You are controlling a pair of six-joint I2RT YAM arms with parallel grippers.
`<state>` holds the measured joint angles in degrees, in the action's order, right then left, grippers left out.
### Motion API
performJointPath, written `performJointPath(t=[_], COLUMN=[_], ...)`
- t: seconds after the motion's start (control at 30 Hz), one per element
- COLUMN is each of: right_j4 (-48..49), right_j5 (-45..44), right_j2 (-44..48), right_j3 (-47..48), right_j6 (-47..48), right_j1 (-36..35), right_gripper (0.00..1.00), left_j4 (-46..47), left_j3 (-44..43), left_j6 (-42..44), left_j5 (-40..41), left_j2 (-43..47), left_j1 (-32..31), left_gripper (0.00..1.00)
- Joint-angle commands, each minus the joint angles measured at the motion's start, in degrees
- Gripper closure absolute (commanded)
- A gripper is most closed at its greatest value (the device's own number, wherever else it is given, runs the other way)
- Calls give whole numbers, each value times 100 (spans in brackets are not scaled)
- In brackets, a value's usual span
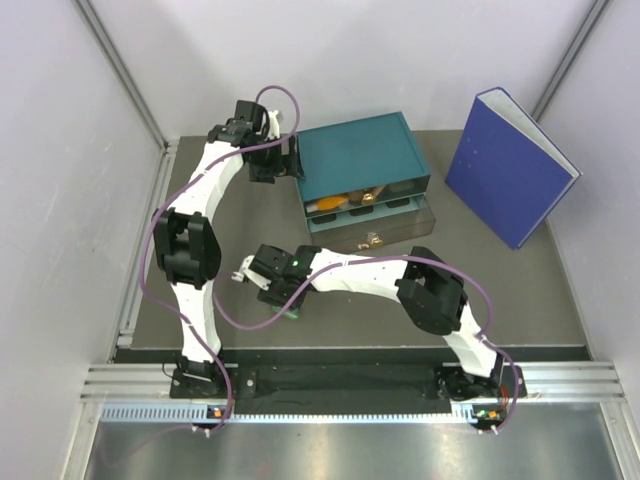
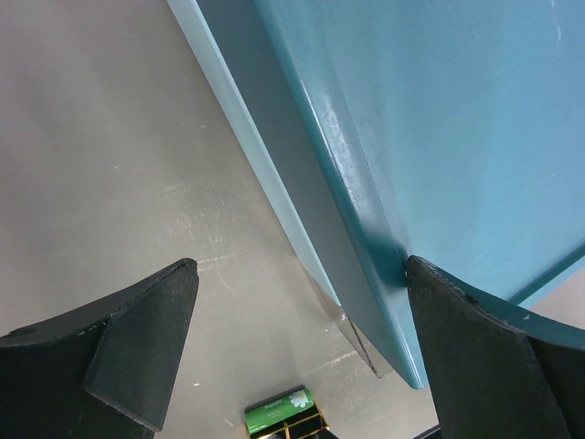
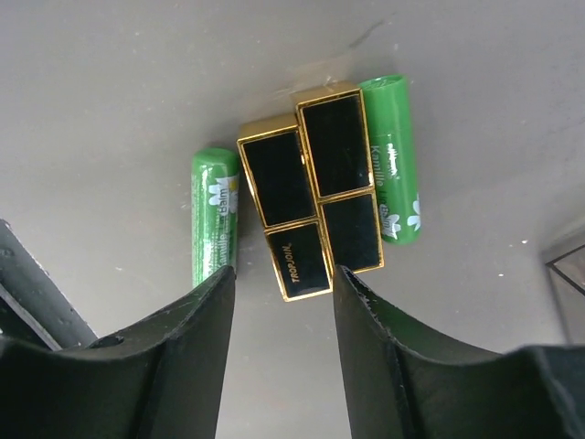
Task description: Organize the makeup
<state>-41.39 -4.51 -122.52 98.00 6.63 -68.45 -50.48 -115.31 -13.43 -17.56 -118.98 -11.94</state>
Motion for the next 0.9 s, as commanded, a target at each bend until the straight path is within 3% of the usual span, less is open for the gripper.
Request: performJointPath(t=[0.0,0.13,0.3,0.37,0.43,0.53,0.57,0.67,0.87], right_j4=[192,201,166,157,166,166,166,192,201], right_j5=[170,170,144,144,161,179,161,197,214], right_j2=[-70,-44,-53,-27,-9,17,26,35,-96], right_j3=[238,141,115,80,1,-105,-131,-193,-246], right_j6=[31,-66,-118,-118,-127,-127,-136,-136,-154], right_j1=[33,77,130,156,191,217,218,218,253], right_gripper=[54,66,95,99,99,90,79,66,65], left_j4=[-533,-524,-524,-524,-524,-533,-533,-542,-533], left_j3=[158,158,131,122,122,122,131,140,114], left_j6=[306,289,280,280,297,306,315,341,324], left_j5=[464,456,429,429,429,438,438,455,438], left_j2=[270,261,244,244,244,252,252,261,235], left_j1=[201,210,210,210,210,210,210,219,219], left_gripper=[1,1,1,1,1,1,1,1,1])
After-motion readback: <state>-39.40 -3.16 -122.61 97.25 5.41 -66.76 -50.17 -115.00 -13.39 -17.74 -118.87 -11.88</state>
